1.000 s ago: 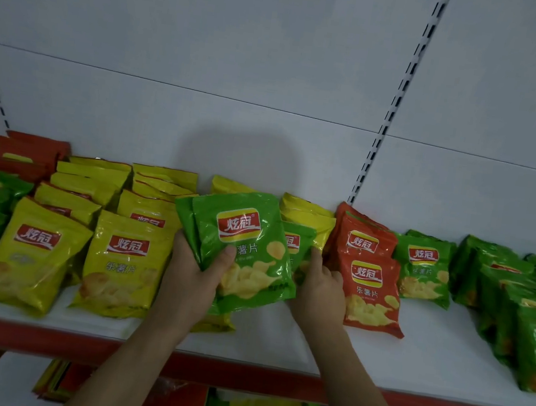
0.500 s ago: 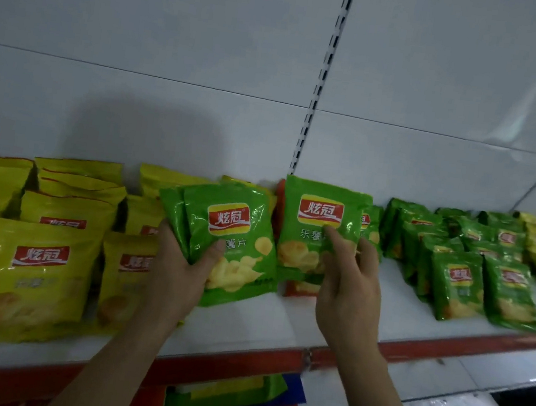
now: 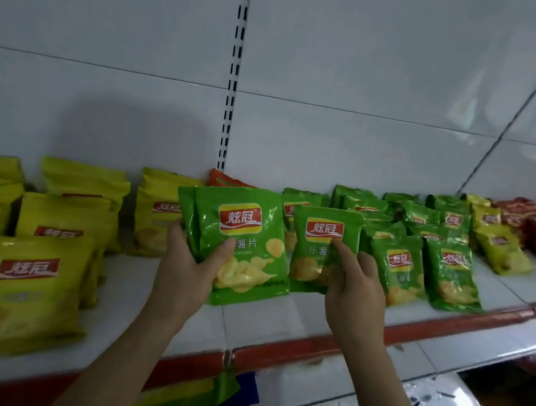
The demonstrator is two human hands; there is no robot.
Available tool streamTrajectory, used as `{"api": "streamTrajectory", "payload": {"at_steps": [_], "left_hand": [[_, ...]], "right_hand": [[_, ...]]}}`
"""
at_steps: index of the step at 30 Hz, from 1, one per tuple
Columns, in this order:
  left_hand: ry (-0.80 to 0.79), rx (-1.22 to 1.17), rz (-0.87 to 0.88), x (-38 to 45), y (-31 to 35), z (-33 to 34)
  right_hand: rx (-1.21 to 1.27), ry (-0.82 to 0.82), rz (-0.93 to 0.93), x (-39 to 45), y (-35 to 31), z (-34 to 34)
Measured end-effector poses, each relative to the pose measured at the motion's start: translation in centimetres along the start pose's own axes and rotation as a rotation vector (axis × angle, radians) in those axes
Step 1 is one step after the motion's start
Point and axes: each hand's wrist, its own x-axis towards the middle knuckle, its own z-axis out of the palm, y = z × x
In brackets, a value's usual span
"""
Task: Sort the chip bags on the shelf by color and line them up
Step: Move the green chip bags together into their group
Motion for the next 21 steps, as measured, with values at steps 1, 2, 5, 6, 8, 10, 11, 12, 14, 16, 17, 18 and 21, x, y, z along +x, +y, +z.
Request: {"api": "streamTrajectory", "payload": {"at_steps": [1,2,5,6,8,10,11,12,14,16,17,18,21], "left_hand": [[0.018,0.000,-0.002,0.1,-0.1,0.7],[0.038,0.002,-0.003,0.2,-0.2,1.5],[0.098,0.036,-0.003,0.3,-0.1,4.2],[0.119,0.043,-0.002,0.2,0.0,5.0],[0.167,0.044,-0.015,0.1,0.0,6.4],[0.216,0.047,-0.031,-0.3,-0.1,7.3],[0.236,0.057,-0.041,-0.5,-0.1,7.5],[0.255,0.067,-0.050,-0.6,-0.2,7.6],[0.292,0.074,-0.066,-0.8,-0.4,7.8],[0.315,0.091,-0.071,-1.0,-0.5,8.0],[0.317,0.102,-0.072,-1.0,-0.6,8.1],[0.316,0.109,-0.073,-0.9,-0.6,8.2],[0.310,0.118,-0.067,-0.5,-0.7,8.4]], "right_hand": [[0.001,-0.010,-0.003,0.8,0.9,0.3],[0.001,-0.024,-0.021,1.7,1.6,0.6],[0.007,-0.115,-0.097,4.2,3.2,2.2],[0.002,-0.161,-0.114,5.0,3.5,3.0],[-0.023,-0.234,-0.135,6.1,4.0,4.5],[-0.058,-0.273,-0.161,6.8,4.3,5.8],[-0.090,-0.293,-0.167,7.1,4.5,6.3],[-0.122,-0.314,-0.159,7.3,4.7,6.7],[-0.180,-0.327,-0.145,7.4,5.1,7.1],[-0.191,-0.274,-0.173,7.2,5.3,7.2],[-0.173,-0.250,-0.193,7.0,5.4,7.2],[-0.157,-0.244,-0.220,6.9,5.4,7.3],[-0.182,-0.275,-0.304,6.2,5.5,8.1]]}}
